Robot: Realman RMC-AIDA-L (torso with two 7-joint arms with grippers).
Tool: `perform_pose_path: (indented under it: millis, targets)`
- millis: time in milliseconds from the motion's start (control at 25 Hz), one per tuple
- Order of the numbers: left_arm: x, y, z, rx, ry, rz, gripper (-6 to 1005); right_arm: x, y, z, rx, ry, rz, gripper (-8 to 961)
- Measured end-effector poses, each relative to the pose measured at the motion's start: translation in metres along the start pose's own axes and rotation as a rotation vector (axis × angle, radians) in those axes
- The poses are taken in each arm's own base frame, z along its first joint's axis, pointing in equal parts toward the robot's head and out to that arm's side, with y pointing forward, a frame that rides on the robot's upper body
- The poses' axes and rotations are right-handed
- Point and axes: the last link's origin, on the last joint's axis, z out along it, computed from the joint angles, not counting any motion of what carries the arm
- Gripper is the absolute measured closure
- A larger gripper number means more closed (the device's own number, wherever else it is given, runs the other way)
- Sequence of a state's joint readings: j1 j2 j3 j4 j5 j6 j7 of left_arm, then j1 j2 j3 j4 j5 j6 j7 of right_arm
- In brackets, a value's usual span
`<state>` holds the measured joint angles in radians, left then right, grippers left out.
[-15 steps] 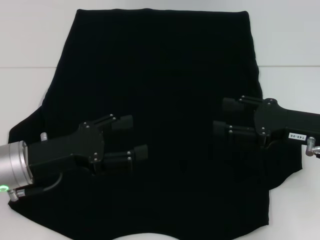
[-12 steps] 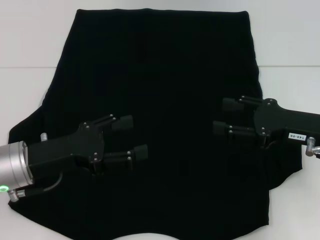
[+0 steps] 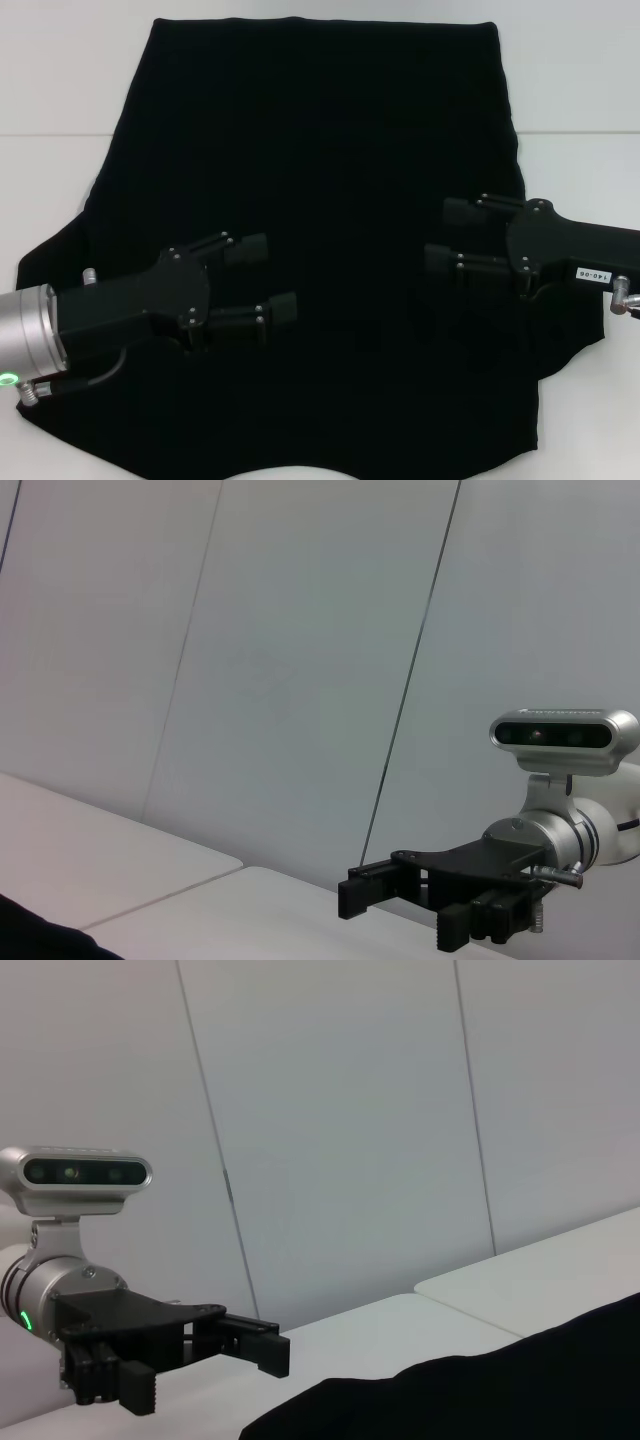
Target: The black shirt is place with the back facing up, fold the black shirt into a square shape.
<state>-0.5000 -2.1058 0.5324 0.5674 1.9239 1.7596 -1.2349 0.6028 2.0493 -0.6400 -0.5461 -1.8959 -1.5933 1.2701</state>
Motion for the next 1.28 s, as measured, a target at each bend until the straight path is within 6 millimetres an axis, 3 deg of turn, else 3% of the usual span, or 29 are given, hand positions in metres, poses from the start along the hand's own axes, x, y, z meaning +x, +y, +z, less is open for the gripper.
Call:
perform_pose_path:
  millis: [240, 520, 920, 1280]
  targets:
    - [-0.001, -0.007, -0.002, 0.047, -0.005, -0.075, 81, 0.000, 0.000, 0.000, -0.002, 0.000, 0.000, 163]
    - [0.004, -0.037, -0.015, 0.240, 0.000, -0.264, 81, 0.000, 0.003, 0.008, -0.010, -0.007, 0.004, 162]
    - [0.009, -0.086, -0.062, 0.631, -0.018, -0.479, 81, 0.000, 0.004, 0.019, -0.011, -0.013, 0.009, 163]
    - [0.005, -0.103, -0.102, 0.850, -0.067, -0.562, 81, -0.003, 0.001, 0.026, 0.007, -0.030, 0.021, 162]
